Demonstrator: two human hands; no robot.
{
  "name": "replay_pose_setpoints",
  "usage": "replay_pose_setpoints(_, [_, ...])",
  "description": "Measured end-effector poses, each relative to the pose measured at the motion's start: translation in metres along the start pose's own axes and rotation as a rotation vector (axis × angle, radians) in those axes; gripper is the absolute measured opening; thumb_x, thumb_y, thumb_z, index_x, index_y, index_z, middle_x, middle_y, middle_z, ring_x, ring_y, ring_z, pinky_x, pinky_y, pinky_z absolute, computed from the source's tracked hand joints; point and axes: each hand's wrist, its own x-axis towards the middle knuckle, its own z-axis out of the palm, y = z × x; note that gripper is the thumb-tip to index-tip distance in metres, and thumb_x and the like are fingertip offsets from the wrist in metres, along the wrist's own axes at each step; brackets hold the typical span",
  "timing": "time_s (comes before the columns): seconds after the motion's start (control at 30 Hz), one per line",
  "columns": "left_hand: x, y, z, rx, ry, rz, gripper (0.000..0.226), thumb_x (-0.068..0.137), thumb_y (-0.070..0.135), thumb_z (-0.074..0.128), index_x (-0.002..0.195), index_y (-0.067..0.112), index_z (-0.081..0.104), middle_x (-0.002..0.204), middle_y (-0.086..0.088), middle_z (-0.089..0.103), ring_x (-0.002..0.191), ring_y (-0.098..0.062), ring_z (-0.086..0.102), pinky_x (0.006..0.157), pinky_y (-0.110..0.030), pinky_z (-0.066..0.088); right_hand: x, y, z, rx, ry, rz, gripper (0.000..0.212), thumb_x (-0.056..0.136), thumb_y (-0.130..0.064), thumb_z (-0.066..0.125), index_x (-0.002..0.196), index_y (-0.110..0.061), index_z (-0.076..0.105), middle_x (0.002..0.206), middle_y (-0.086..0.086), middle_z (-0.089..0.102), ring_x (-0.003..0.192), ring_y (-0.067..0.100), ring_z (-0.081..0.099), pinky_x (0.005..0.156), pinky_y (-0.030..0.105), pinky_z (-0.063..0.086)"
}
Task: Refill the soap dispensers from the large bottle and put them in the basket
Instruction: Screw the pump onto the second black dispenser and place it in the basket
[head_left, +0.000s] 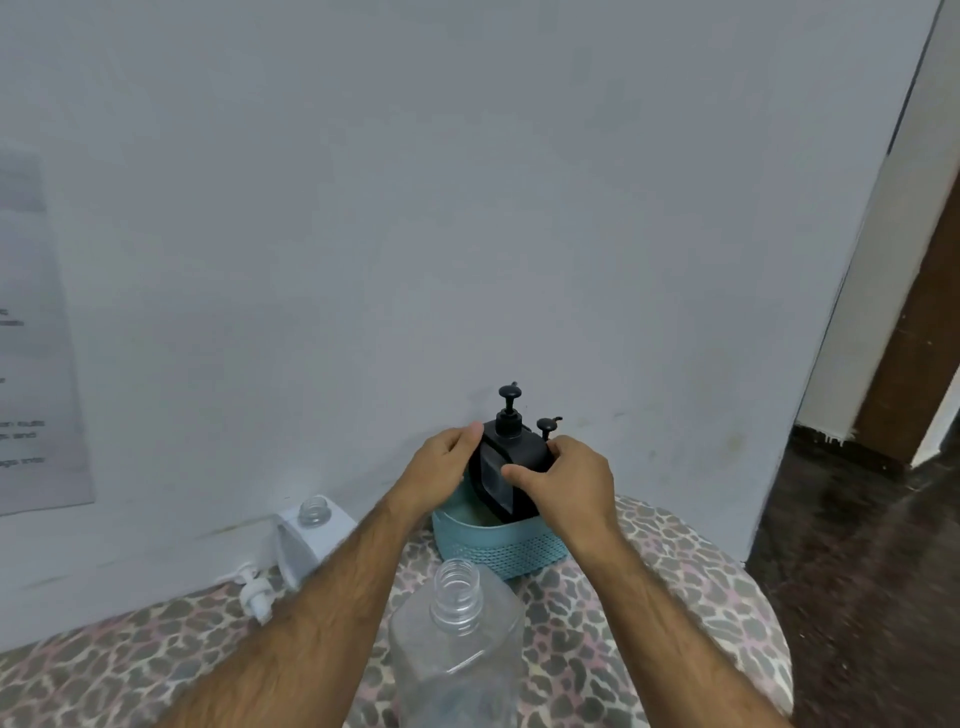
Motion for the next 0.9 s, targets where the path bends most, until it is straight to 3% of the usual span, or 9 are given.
replay_pose_setpoints(0.1, [0.004,0.001,0.004,0.075,-0.014,-0.010,0.038,0.101,0.053,0.041,0.084,0.028,0.065,0.074,0.017,0.059,0.072,-0.003,0.054,0.080,-0.030,0.046,0.001,0.006,0.007,-0.052,-0.028,-0.018,0.025,0.072,-0.035,0.082,0.084,-0.022,0.064,0.076,-0.015,0.063,0.070,0.003,0.058,0.055,0.014,0.037])
replay_pose_setpoints(0.13, [0.006,0.002,0.005,0.119,-0.027,-0.014,0.039,0.101,0.053,0.040,0.083,0.027,0.063,0.073,0.015,0.056,0.070,-0.003,0.051,0.075,-0.029,0.043,0.001,0.007,0.010,-0.076,-0.030,-0.022,0.028,0.071,-0.036,0.082,0.087,-0.021,0.065,0.079,-0.013,0.065,0.073,0.007,0.060,0.058,0.016,0.040])
replay_pose_setpoints(0.27, [0.018,-0.002,0.004,0.237,-0.087,-0.046,0.046,0.100,0.052,0.042,0.104,0.014,0.068,0.097,0.002,0.069,0.092,-0.016,0.063,0.087,-0.035,0.049,0.002,0.009,0.017,-0.188,-0.023,-0.019,0.041,0.071,-0.042,0.082,0.099,-0.017,0.064,0.092,-0.005,0.068,0.085,0.014,0.063,0.072,0.026,0.051])
replay_pose_setpoints(0.37, [0.023,-0.003,0.005,0.292,-0.117,-0.080,0.040,0.101,0.041,0.048,0.100,0.006,0.067,0.082,0.001,0.063,0.074,-0.016,0.055,0.074,-0.033,0.043,0.004,0.009,0.019,-0.292,-0.042,-0.019,0.047,0.073,-0.044,0.082,0.103,-0.014,0.064,0.105,0.001,0.063,0.092,0.019,0.062,0.074,0.028,0.049])
replay_pose_setpoints(0.53, [0.030,-0.009,0.010,0.407,-0.126,-0.108,0.041,0.098,0.039,0.054,0.107,0.000,0.065,0.097,-0.013,0.069,0.080,-0.020,0.056,0.078,-0.035,0.044,0.005,0.009,0.019,-0.394,-0.108,-0.001,0.052,0.074,-0.044,0.084,0.110,-0.011,0.065,0.117,0.007,0.054,0.100,0.022,0.059,0.076,0.028,0.046])
replay_pose_setpoints(0.67, [0.031,-0.009,0.010,0.438,-0.150,-0.135,0.039,0.098,0.038,0.055,0.107,0.001,0.063,0.086,-0.006,0.061,0.072,-0.017,0.050,0.068,-0.032,0.039,0.005,0.009,0.021,-0.444,-0.127,-0.023,0.052,0.075,-0.043,0.083,0.111,-0.010,0.065,0.120,0.007,0.053,0.104,0.022,0.057,0.079,0.028,0.045])
replay_pose_setpoints(0.77, [0.031,-0.007,0.010,0.436,-0.183,-0.155,0.031,0.100,0.035,0.054,0.095,0.005,0.061,0.070,-0.001,0.051,0.059,-0.013,0.042,0.056,-0.028,0.032,0.005,0.009,0.021,-0.473,-0.132,-0.041,0.053,0.076,-0.042,0.082,0.113,-0.010,0.064,0.121,0.008,0.053,0.105,0.022,0.057,0.083,0.029,0.047])
replay_pose_setpoints(0.9, [0.031,-0.006,0.013,0.468,-0.201,-0.154,0.030,0.101,0.034,0.053,0.083,0.010,0.058,0.066,0.001,0.050,0.058,-0.012,0.043,0.055,-0.028,0.033,0.004,0.010,0.022,-0.486,-0.138,-0.074,0.043,0.080,-0.039,0.079,0.108,-0.010,0.065,0.114,0.007,0.055,0.098,0.022,0.058,0.080,0.030,0.048])
